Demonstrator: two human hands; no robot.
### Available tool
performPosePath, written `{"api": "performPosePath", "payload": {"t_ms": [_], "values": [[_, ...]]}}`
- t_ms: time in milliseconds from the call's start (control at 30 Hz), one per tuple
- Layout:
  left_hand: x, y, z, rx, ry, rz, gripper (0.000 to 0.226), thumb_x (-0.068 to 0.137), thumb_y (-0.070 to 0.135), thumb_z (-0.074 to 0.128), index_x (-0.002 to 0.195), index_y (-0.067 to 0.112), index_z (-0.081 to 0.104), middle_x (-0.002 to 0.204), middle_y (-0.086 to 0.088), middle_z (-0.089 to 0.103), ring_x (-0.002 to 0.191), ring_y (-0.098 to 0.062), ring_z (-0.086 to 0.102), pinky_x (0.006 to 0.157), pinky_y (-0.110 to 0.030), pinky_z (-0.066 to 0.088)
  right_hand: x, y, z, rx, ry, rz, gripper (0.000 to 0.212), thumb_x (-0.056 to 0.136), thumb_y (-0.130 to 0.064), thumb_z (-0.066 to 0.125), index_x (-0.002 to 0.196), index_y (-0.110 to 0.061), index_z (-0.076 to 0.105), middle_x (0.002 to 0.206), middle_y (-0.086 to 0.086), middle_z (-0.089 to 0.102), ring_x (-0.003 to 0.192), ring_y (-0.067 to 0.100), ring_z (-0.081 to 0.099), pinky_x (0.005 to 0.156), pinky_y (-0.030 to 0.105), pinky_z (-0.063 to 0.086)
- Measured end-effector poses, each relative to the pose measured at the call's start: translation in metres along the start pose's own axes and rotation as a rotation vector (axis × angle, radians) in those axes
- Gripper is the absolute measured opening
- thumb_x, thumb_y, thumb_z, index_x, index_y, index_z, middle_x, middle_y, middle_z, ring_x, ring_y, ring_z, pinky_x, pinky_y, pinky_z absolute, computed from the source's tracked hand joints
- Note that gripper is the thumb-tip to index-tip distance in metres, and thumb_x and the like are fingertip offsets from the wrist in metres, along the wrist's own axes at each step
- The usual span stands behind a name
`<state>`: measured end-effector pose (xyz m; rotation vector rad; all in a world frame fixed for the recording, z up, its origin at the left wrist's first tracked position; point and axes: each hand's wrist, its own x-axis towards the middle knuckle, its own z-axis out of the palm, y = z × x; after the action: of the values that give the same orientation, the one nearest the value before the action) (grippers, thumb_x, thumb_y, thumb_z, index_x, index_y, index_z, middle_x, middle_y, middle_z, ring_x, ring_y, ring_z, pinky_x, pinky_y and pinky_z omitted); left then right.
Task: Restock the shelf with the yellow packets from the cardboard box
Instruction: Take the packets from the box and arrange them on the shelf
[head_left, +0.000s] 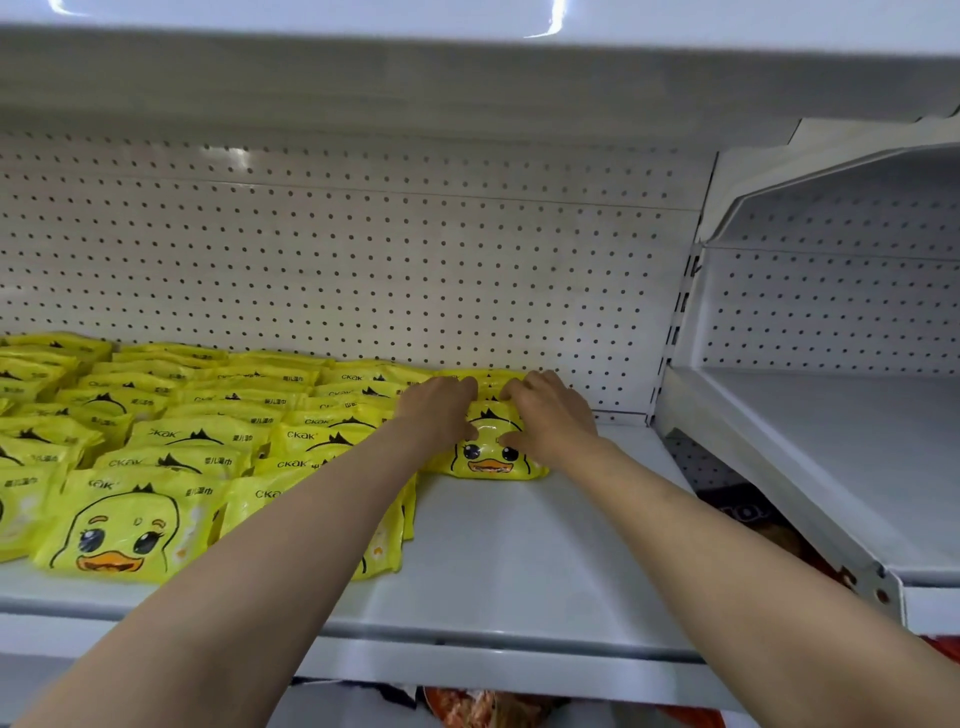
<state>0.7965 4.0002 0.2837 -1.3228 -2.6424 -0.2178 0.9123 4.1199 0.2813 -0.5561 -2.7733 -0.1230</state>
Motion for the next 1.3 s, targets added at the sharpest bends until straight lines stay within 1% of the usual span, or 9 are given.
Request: {"api": "performPosePath", "payload": {"t_ms": [267, 367, 500, 733, 900, 1067, 1133, 1200, 1300], "values": [[-0.026, -0.006, -0.024, -0.017, 0.105, -0.026, 0.056, 0.084, 0.031, 0.071, 0.132, 0.018, 0.046, 0.125, -0.007, 0.056, 0.12, -0.028, 0.049, 0.089, -0.038, 0.044, 0.013, -0.015, -0.03, -0.087, -0.077, 0.02, 0.053, 0.085, -0.034, 0.069, 0.133, -0.021, 0.051, 0.132, 0.004, 0.052, 0.127, 0.025, 0.041, 0.089, 0.039, 0.044], [-0.043, -0.033, -0.053, -0.038, 0.15, -0.059, 0.057, 0.083, 0.018, 0.071, 0.134, 0.019, 0.046, 0.124, -0.008, 0.055, 0.12, -0.028, 0.048, 0.085, -0.039, 0.045, 0.021, -0.035, -0.057, -0.065, -0.051, -0.026, 0.051, 0.086, -0.031, 0.067, 0.134, -0.021, 0.051, 0.133, 0.005, 0.053, 0.127, 0.027, 0.041, 0.091, 0.039, 0.045], [-0.083, -0.089, -0.092, -0.043, 0.238, -0.135, 0.062, 0.082, 0.02, 0.075, 0.136, 0.018, 0.046, 0.123, -0.011, 0.054, 0.119, -0.032, 0.048, 0.091, -0.041, 0.046, 0.028, -0.092, -0.089, -0.016, 0.02, -0.138, 0.052, 0.09, -0.033, 0.065, 0.138, -0.024, 0.048, 0.137, 0.003, 0.052, 0.131, 0.026, 0.039, 0.095, 0.041, 0.044], [-0.197, -0.216, -0.132, 0.006, 0.391, -0.298, 0.053, 0.089, 0.039, 0.066, 0.133, 0.016, 0.048, 0.121, -0.016, 0.056, 0.118, -0.036, 0.049, 0.091, -0.046, 0.046, 0.024, -0.253, -0.107, 0.206, 0.171, -0.364, 0.045, 0.093, -0.044, 0.057, 0.134, -0.027, 0.051, 0.136, 0.003, 0.053, 0.128, 0.026, 0.046, 0.097, 0.037, 0.041], [-0.303, -0.315, -0.147, 0.094, 0.403, -0.451, 0.05, 0.09, 0.044, 0.061, 0.13, 0.014, 0.051, 0.121, -0.017, 0.057, 0.116, -0.037, 0.052, 0.092, -0.045, 0.045, 0.002, -0.398, -0.1, 0.308, 0.174, -0.525, 0.049, 0.094, -0.047, 0.057, 0.138, -0.027, 0.048, 0.14, 0.003, 0.051, 0.129, 0.026, 0.047, 0.1, 0.038, 0.043], [-0.411, -0.41, -0.164, 0.195, 0.364, -0.602, 0.051, 0.089, 0.047, 0.059, 0.128, 0.015, 0.052, 0.12, -0.015, 0.058, 0.114, -0.038, 0.052, 0.088, -0.05, 0.049, -0.024, -0.539, -0.092, 0.385, 0.122, -0.687, 0.052, 0.098, -0.037, 0.057, 0.145, -0.019, 0.045, 0.147, 0.006, 0.046, 0.137, 0.024, 0.038, 0.1, 0.024, 0.023], [-0.45, -0.441, -0.169, 0.234, 0.325, -0.664, 0.05, 0.09, 0.047, 0.057, 0.128, 0.015, 0.051, 0.119, -0.015, 0.057, 0.113, -0.038, 0.052, 0.084, -0.049, 0.051, -0.031, -0.59, -0.084, 0.403, 0.099, -0.713, 0.05, 0.097, -0.036, 0.059, 0.141, -0.016, 0.048, 0.144, 0.007, 0.048, 0.136, 0.027, 0.039, 0.101, 0.027, 0.025], [-0.485, -0.466, -0.171, 0.259, 0.294, -0.721, 0.05, 0.091, 0.047, 0.057, 0.129, 0.016, 0.05, 0.12, -0.014, 0.056, 0.113, -0.037, 0.053, 0.081, -0.048, 0.052, -0.037, -0.639, -0.073, 0.422, 0.058, -0.736, 0.049, 0.093, -0.039, 0.061, 0.136, -0.016, 0.052, 0.138, 0.008, 0.052, 0.132, 0.031, 0.042, 0.105, 0.036, 0.033], [-0.53, -0.502, -0.167, 0.25, 0.237, -0.796, 0.049, 0.092, 0.048, 0.056, 0.129, 0.017, 0.049, 0.12, -0.014, 0.055, 0.114, -0.037, 0.051, 0.083, -0.048, 0.052, -0.046, -0.702, -0.056, 0.449, -0.014, -0.802, 0.049, 0.09, -0.043, 0.06, 0.133, -0.019, 0.054, 0.134, 0.006, 0.054, 0.129, 0.03, 0.045, 0.103, 0.041, 0.038]]}}
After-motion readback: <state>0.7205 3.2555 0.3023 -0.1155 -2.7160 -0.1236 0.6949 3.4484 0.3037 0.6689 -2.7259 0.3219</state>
